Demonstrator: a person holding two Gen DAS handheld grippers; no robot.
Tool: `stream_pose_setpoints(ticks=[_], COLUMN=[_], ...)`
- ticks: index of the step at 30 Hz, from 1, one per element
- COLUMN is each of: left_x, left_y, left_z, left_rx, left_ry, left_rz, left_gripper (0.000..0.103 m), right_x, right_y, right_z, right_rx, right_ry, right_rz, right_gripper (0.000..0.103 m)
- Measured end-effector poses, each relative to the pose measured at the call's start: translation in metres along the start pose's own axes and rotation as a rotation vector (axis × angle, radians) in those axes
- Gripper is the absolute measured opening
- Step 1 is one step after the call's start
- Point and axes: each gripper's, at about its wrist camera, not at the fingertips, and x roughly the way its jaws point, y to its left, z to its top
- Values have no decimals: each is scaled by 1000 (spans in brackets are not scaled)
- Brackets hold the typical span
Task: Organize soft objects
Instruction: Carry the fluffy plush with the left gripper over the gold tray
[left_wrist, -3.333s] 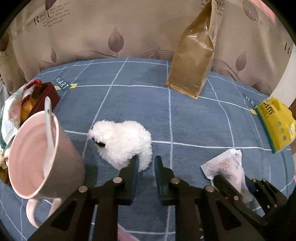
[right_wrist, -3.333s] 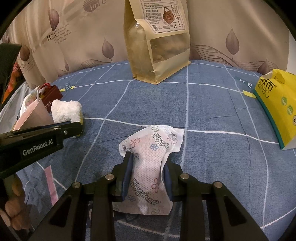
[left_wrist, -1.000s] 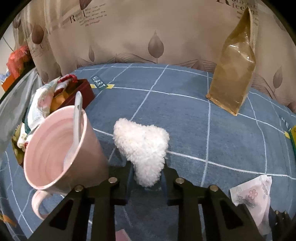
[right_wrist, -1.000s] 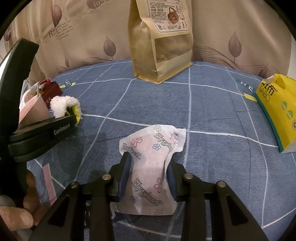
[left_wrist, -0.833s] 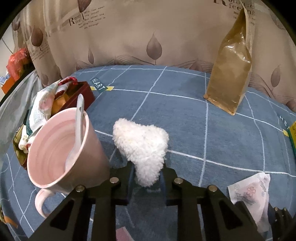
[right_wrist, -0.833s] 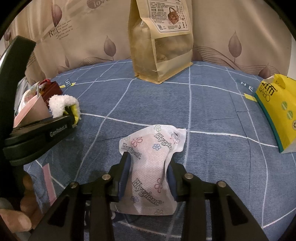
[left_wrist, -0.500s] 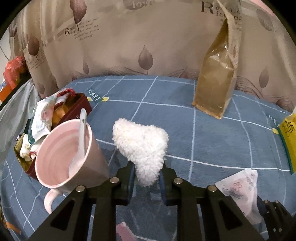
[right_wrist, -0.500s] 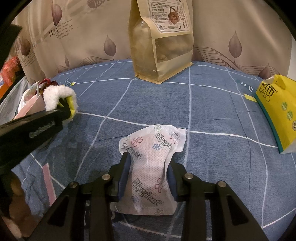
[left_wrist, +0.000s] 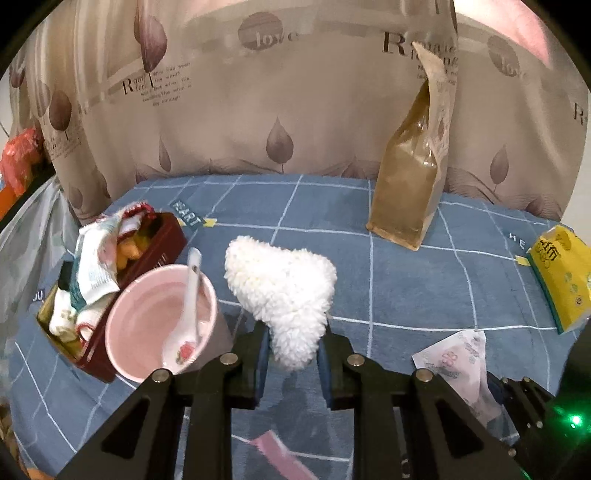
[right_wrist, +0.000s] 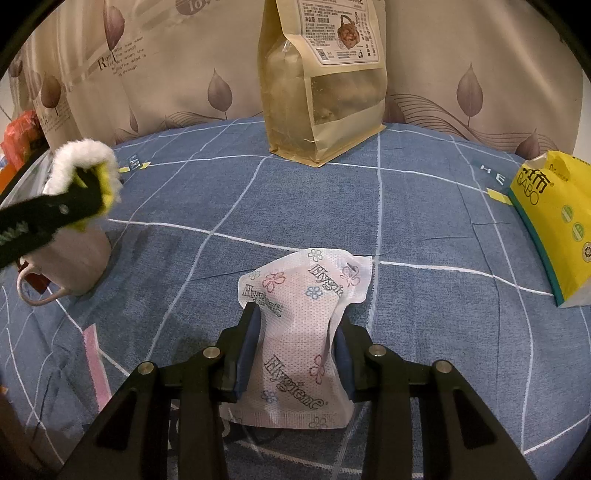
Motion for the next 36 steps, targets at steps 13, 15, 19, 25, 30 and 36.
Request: stream_pose_setpoints(ticks=[13, 15, 19, 25, 30, 36], left_x=[-29, -32, -35, -37, -33, -28], left_y=[40, 49, 71, 109, 144, 191], left_z=[11, 13, 18, 24, 26, 28], left_rx=[36, 39, 31, 35, 9, -24], left_ry=[-44, -52, -58, -71, -57, -38], left_rz=[-18, -10, 7, 62, 94, 113], left_gripper=[23, 23, 23, 23, 23, 23], right_x=[2, 2, 1, 2, 2, 3], right_y=[0, 0, 1, 1, 3, 4], right_z=[1, 0, 0, 0, 0, 1], right_rx=[-11, -12, -12, -26, -44, -52], right_ry=[2, 2, 3, 5, 9, 10], right_rz=[-5, -5, -6, -12, -19, -25], right_gripper=[36, 36, 37, 38, 41, 41])
